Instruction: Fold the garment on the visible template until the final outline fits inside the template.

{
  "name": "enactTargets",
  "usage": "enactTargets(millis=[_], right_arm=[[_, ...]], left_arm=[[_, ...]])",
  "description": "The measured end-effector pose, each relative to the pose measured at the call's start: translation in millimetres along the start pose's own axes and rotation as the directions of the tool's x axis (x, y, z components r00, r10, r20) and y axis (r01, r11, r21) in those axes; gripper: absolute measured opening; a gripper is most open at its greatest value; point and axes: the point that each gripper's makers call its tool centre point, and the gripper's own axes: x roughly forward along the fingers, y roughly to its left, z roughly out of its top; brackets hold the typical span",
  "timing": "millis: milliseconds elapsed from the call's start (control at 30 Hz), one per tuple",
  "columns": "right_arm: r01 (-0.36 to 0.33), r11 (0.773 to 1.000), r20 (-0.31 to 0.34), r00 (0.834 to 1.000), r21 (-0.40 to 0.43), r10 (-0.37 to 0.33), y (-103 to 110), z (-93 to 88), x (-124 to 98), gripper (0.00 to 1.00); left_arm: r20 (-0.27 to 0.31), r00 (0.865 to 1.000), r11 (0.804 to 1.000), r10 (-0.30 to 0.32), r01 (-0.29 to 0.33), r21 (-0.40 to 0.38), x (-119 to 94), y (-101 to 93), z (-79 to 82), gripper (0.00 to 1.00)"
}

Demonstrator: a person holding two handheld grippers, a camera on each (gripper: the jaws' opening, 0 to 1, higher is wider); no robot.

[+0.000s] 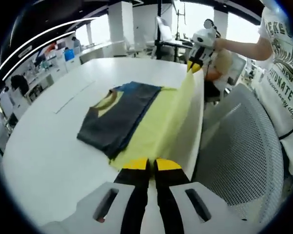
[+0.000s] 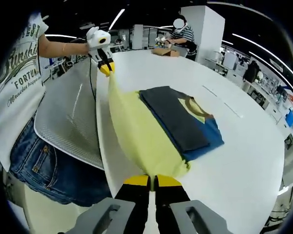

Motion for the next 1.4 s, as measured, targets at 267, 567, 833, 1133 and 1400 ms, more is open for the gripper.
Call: enactTargets(millis=[267, 567, 833, 1133, 1400], right_arm=[[0.036, 0.999, 0.022, 0.999, -0.007, -0.036, -24.8, 12.7, 3.3, 0.0], [0.097, 0.995, 0.051, 0.994, -0.024, -0.096, -54.0, 33.4, 3.8, 0.0], [0.151, 0.988, 0.058, 0.987, -0.039, -0.148, -77.7, 49.1, 6.0, 0.0], [0.207, 0.978, 0.07, 0.976, -0.035, -0.204, -110.7, 62.0, 11.8, 0.0], [0.27, 0.963, 0.099, 0.958, -0.005, -0.268, -142.4, 69.9, 16.0, 0.0]], left_arm=[[0.005, 1.0, 1.0, 0.019, -0.019, -0.01, 1.8, 21.3, 16.5, 0.01], [0.01, 0.998, 0.998, 0.062, -0.062, 0.024, 1.7, 50.4, 34.5, 0.01], [0.008, 0.993, 0.992, 0.116, -0.116, 0.044, 4.5, 77.8, 51.3, 0.01], [0.014, 0.986, 0.985, 0.164, -0.164, 0.049, 7.4, 107.0, 66.6, 0.01], [0.01, 0.977, 0.974, 0.212, -0.212, 0.083, 15.2, 131.9, 73.4, 0.01]])
